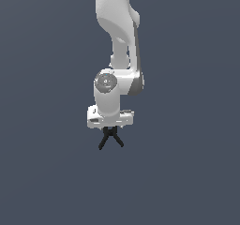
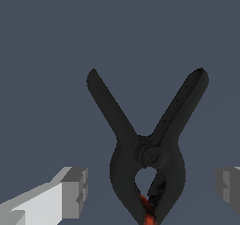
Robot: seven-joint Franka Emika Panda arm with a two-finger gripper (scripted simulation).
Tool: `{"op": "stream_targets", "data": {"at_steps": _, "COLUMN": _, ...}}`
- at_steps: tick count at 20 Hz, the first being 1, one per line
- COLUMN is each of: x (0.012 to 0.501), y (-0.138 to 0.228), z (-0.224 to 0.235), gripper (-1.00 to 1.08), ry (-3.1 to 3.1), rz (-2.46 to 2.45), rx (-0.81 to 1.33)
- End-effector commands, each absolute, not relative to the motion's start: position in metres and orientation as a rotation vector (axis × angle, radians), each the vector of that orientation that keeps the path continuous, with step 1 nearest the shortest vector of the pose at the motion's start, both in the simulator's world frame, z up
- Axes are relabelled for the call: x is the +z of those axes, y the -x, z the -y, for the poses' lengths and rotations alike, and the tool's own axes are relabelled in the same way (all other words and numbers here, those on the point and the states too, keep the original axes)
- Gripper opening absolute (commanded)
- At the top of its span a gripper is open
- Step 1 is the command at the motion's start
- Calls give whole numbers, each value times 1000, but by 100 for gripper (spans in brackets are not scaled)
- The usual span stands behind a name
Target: Pick up the object and move it to a goal position.
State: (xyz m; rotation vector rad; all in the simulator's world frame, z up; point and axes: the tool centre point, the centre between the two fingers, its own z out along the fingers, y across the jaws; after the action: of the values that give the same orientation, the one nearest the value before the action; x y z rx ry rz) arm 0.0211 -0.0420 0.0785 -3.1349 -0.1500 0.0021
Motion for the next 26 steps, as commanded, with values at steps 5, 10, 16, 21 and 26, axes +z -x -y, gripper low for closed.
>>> {"op": "stream_targets", "data": {"at_steps": 5, "x": 70, "y": -22, "z": 49, "gripper": 100, "ry": 3137, "rz": 155, "rx": 2}}
{"op": "stream_targets", "data": {"at_steps": 10, "x": 62, "y": -22, "z": 49, "gripper": 100, "ry": 3137, "rz": 155, "rx": 2}}
{"op": "stream_targets", "data": {"at_steps": 16, "x": 32, "y": -21, "z": 50, "gripper": 100, "ry": 3137, "rz": 157, "rx": 1}}
{"op": "stream_targets", "data": {"at_steps": 21, "x": 20, "y": -22, "z": 50, "gripper": 100, "ry": 3138, "rz": 158, "rx": 0}}
{"op": "stream_targets", "data": {"at_steps": 26, "x": 19, "y": -22, "z": 50, "gripper": -100, "ry": 3138, "rz": 158, "rx": 0}}
